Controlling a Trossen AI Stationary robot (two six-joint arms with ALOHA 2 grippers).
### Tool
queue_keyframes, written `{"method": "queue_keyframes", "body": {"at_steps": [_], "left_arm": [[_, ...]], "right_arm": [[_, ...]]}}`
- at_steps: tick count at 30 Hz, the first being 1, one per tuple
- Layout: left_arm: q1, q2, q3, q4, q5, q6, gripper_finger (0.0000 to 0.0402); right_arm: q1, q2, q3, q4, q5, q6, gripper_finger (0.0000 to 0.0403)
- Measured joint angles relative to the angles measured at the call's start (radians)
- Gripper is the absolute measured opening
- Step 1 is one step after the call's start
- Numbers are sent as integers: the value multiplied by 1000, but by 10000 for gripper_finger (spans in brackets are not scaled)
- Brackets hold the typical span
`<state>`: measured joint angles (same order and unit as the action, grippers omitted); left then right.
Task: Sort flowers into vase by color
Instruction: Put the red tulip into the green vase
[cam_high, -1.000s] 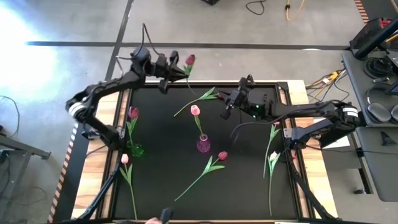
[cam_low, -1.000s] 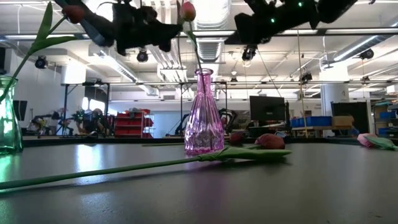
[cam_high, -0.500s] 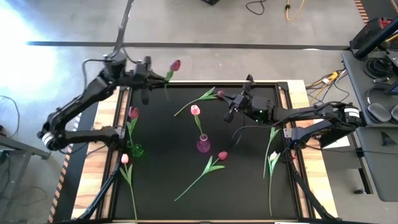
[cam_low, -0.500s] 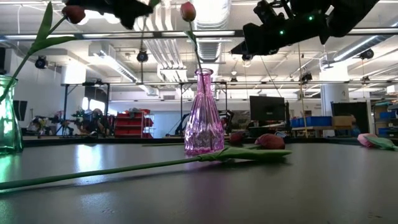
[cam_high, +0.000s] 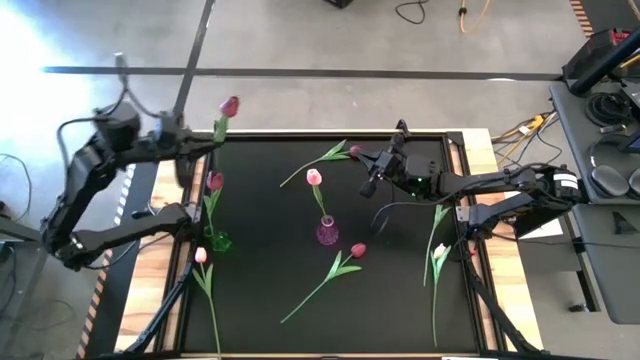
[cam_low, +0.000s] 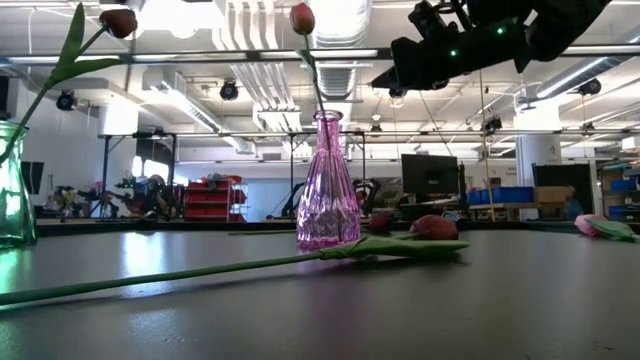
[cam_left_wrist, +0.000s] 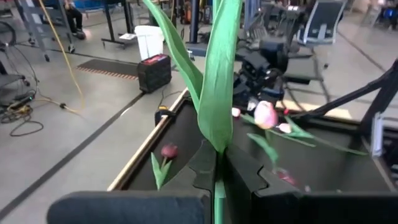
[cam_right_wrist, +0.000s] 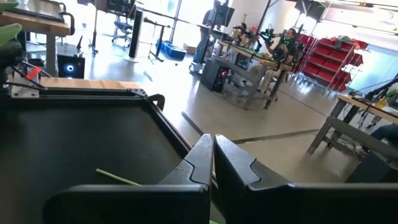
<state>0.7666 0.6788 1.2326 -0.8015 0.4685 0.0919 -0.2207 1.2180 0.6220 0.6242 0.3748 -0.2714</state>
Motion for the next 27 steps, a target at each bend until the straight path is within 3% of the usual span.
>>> {"method": "queue_keyframes", "body": {"at_steps": [6,12,17,27], "left_arm": [[0,-141,8,-83,-21,-109,0],[0,-274,-3,-137,-147,-148,0],[1,-351,-11,-176,-155,-231,0],[1,-508,-157,-198,-192,-377,0]], "right_arm": [[0,0,0,12,0,0,9],[0,0,0,17,0,2,9],[0,1,0,19,0,2,9],[0,1,0,22,0,2,9]]}}
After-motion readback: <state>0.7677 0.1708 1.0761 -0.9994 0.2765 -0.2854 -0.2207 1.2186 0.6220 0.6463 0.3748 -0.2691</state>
